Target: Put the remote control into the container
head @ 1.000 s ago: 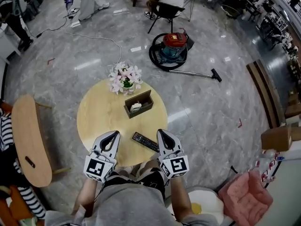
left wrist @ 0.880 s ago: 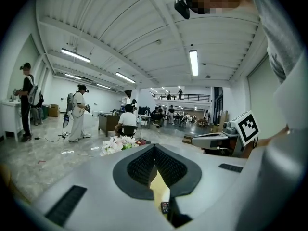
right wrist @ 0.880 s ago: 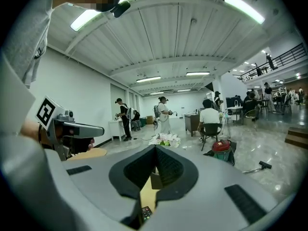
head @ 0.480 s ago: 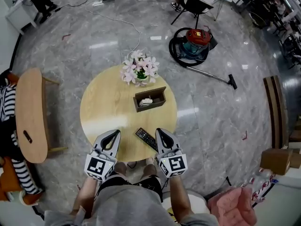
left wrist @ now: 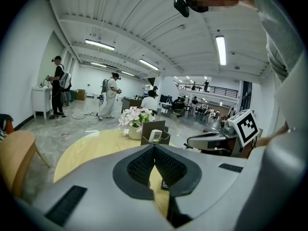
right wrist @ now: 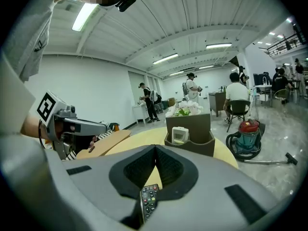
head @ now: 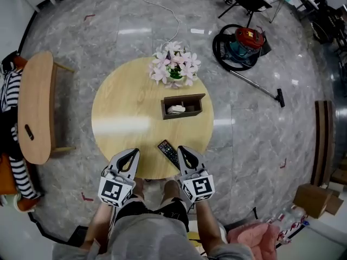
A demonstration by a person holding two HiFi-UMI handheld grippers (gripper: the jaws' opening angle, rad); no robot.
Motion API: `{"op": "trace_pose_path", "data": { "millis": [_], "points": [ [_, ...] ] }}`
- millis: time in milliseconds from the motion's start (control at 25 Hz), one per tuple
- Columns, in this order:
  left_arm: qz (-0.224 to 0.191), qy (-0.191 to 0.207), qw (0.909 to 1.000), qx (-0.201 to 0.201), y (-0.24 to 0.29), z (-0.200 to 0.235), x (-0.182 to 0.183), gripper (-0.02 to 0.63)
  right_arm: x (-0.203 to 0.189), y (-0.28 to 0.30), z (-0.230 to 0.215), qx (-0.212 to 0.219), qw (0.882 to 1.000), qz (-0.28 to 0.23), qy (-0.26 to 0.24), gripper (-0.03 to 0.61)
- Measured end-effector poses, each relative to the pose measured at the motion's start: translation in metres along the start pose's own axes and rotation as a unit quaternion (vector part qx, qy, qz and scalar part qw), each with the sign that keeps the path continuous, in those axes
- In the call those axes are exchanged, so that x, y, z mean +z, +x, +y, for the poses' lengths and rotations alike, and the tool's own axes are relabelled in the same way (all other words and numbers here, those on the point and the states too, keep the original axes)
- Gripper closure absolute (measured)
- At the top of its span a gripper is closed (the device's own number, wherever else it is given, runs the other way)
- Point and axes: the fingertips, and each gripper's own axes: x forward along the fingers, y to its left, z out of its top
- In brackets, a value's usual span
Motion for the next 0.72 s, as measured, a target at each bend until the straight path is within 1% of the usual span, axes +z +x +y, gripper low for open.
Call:
{"op": "trace_pose_path", "data": {
  "millis": [160,320,480,640,720],
  "points": [
    [0.008,-0.009,0.9998,0.014,-0.002,0.005,-0.017,0.606,-0.017,0.011,0.004,0.014,0.999,0.019,-0.033,0.571],
    [0.011,-0.016,0.9994,0.028,-0.005,0.011,-0.027,0.607,-0.036,0.020,0.009,0.029,0.998,0.041,-0.040,0.571],
    [0.018,-0.025,0.9989,0.035,-0.008,0.014,-0.039,0.607,-0.050,0.027,0.009,0.027,0.997,0.061,-0.050,0.569],
    [0.021,-0.023,0.9988,0.038,-0.009,0.015,-0.042,0.607,-0.066,0.031,0.009,0.034,0.995,0.084,-0.047,0.569],
    [0.022,-0.027,0.9988,0.036,-0.010,0.015,-0.047,0.607,-0.072,0.032,0.008,0.032,0.994,0.093,-0.054,0.569]
  ]
}}
